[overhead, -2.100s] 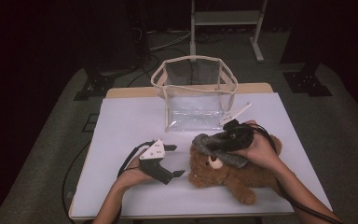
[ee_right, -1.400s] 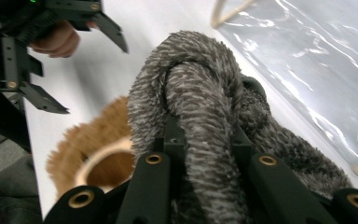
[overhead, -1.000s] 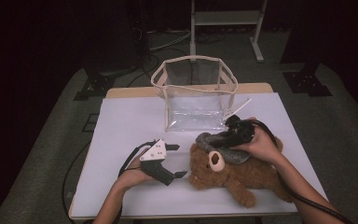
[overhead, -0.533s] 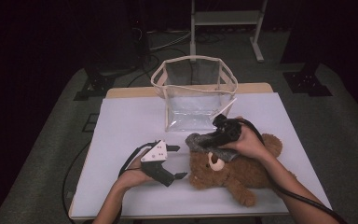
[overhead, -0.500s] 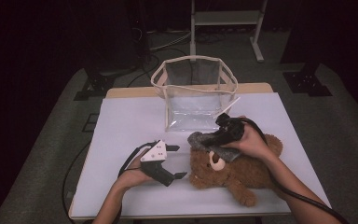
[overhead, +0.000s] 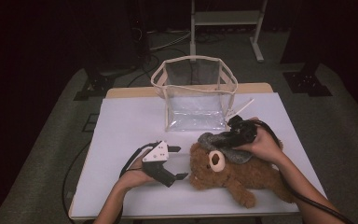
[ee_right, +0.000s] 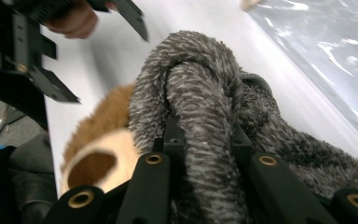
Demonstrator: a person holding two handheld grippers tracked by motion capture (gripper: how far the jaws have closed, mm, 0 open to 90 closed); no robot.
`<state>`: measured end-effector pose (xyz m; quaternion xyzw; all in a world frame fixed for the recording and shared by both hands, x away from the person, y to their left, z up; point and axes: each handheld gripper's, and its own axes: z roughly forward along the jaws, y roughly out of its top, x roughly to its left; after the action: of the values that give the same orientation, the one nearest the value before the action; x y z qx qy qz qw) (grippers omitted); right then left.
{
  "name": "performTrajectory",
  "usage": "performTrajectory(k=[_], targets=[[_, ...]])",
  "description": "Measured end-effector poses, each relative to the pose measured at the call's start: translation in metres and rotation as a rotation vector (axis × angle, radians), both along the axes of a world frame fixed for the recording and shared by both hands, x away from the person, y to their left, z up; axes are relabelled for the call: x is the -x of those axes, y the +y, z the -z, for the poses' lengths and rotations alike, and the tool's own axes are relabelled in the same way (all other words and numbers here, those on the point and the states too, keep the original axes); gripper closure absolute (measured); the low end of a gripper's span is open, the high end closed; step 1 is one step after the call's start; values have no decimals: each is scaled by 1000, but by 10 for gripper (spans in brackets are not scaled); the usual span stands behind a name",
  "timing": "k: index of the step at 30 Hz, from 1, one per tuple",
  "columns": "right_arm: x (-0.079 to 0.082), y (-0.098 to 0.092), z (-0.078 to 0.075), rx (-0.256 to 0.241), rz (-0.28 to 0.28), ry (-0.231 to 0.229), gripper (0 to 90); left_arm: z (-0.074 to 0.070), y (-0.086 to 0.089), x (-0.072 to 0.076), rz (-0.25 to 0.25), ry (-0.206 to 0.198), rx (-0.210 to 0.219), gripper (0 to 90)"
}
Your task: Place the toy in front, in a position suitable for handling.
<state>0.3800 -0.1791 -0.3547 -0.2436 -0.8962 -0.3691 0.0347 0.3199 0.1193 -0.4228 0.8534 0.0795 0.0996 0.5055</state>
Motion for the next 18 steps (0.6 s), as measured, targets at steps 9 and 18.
performTrajectory(k=[9, 18], targets=[[3, 18, -2, 12, -47, -18, 755, -1, 2, 0, -2, -5, 0, 77], [3, -30, -2, 16, 39, -7, 755, -1, 2, 0, -3, -3, 5, 77]])
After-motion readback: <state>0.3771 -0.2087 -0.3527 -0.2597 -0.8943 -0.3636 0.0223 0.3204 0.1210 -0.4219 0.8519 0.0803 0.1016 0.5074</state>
